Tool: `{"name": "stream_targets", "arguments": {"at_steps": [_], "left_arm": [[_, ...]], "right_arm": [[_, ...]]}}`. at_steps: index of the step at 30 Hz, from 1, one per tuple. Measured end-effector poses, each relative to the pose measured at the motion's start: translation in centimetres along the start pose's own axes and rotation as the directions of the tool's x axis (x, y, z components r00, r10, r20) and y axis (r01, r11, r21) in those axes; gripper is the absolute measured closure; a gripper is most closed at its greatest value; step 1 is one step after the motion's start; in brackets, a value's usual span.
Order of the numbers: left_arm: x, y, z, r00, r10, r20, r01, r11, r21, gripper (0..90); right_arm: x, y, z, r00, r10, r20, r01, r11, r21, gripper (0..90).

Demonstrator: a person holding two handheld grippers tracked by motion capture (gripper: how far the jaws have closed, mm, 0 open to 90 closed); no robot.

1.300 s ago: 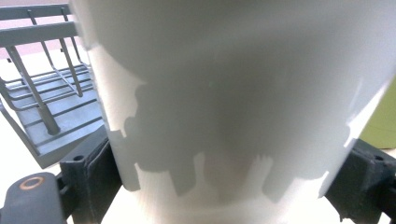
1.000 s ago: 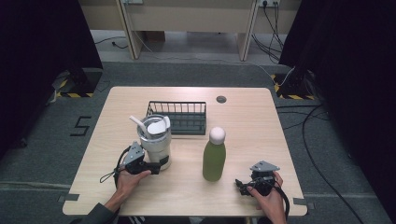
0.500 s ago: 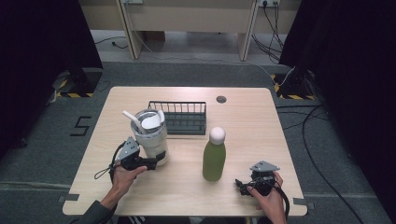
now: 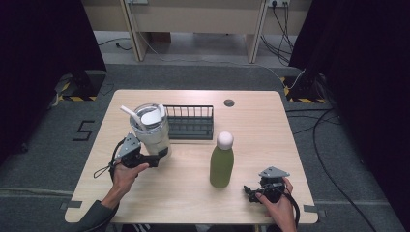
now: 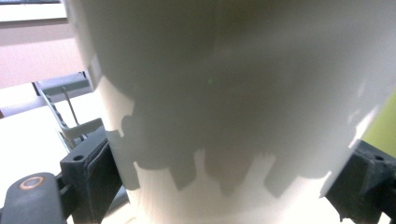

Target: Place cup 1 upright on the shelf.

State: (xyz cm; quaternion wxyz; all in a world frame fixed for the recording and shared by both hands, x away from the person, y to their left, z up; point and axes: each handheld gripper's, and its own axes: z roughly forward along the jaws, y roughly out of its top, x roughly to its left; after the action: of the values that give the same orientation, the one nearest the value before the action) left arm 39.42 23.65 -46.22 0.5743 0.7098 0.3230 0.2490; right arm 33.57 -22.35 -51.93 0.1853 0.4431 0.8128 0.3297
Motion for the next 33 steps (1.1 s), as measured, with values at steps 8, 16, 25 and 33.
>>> {"name": "stream_targets", "arguments": {"at_steps": [8, 16, 25, 33], "left_arm": [[0.8, 1.6, 0.5, 0.9999, 0.015, -0.007, -0.015, 0.9998, 0.012, 11.3], [1.7, 3.2, 1.3, 0.9999, 0.01, -0.014, -0.01, 0.9999, 0.003, 11.3], [2.4, 5.5, 2.6, 0.9996, 0.024, -0.014, -0.024, 0.9995, -0.018, 11.3], [3.4, 6.9, 4.0, 0.9998, -0.003, -0.021, 0.002, 0.9993, -0.037, 11.3]], "right_arm": [[0.0, 0.0, 0.0, 1.0, 0.001, 0.0, -0.001, 1.0, 0.001, 0.3], [0.0, 0.0, 0.0, 1.0, 0.002, 0.001, -0.002, 1.0, 0.001, 0.3], [0.0, 0.0, 0.0, 1.0, 0.0, 0.0, 0.0, 1.0, 0.003, 0.3], [0.0, 0.0, 0.0, 1.0, 0.0, 0.0, 0.0, 1.0, 0.001, 0.3]]}}
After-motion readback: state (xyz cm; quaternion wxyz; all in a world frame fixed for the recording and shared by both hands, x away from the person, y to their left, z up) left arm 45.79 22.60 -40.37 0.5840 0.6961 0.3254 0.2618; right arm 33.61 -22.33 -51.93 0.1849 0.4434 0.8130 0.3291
